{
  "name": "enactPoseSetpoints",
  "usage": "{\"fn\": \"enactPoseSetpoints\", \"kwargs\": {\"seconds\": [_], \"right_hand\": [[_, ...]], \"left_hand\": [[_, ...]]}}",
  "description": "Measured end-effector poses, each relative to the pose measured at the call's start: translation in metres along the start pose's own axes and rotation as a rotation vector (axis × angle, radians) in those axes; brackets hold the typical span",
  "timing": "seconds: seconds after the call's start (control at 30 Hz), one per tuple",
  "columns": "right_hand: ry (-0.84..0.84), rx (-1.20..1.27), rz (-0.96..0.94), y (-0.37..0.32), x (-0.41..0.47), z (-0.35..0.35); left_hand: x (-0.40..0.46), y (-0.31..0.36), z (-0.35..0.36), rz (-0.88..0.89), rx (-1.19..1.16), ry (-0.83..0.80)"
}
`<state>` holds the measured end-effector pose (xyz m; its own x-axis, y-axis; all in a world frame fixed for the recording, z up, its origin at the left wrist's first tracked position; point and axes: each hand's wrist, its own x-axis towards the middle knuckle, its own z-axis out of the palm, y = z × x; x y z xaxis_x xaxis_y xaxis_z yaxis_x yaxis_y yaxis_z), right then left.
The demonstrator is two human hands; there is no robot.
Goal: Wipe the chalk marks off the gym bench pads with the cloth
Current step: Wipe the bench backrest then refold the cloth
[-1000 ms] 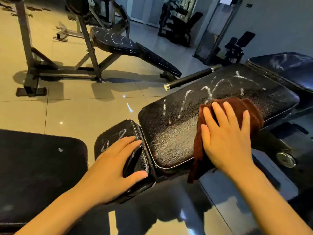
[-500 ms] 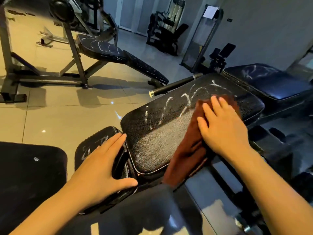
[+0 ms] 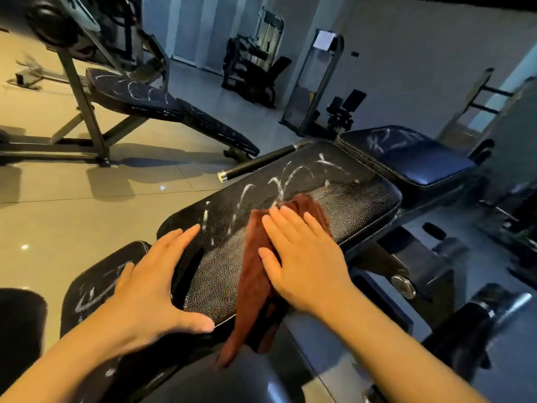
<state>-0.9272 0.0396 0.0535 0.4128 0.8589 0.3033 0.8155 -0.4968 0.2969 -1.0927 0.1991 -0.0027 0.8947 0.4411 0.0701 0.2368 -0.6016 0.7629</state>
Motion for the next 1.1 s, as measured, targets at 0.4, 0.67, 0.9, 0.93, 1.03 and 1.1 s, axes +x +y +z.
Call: {"fn": "enactPoseSetpoints", "kwargs": {"seconds": [0.4, 0.67, 0.9, 0.93, 1.03, 1.1], "right_hand": [[-0.024, -0.099, 0.222, 0.026, 0.035, -0.016], [-0.026, 0.003, 0.029, 0.013, 0.010, -0.007], [-0.045, -0.178, 0.451, 0.122, 0.030, -0.050], [-0.049, -0.177, 0.471, 0.118, 0.030, -0.047], [0.010, -0.137, 0.376, 0.072, 0.021, -0.027], [0.063, -0.080, 0.257, 0.027, 0.012, -0.011]], "left_hand": [[0.002, -0.001, 0.011, -0.020, 0.317, -0.068], [0.001, -0.012, 0.009, -0.037, 0.202, -0.081], [0.001, -0.006, 0.011, -0.005, 0.240, -0.036], [0.001, -0.006, 0.012, 0.005, 0.235, -0.036], [0.001, -0.007, 0.014, 0.034, 0.179, -0.026], [0.000, -0.008, 0.014, 0.045, 0.134, -0.023]]}}
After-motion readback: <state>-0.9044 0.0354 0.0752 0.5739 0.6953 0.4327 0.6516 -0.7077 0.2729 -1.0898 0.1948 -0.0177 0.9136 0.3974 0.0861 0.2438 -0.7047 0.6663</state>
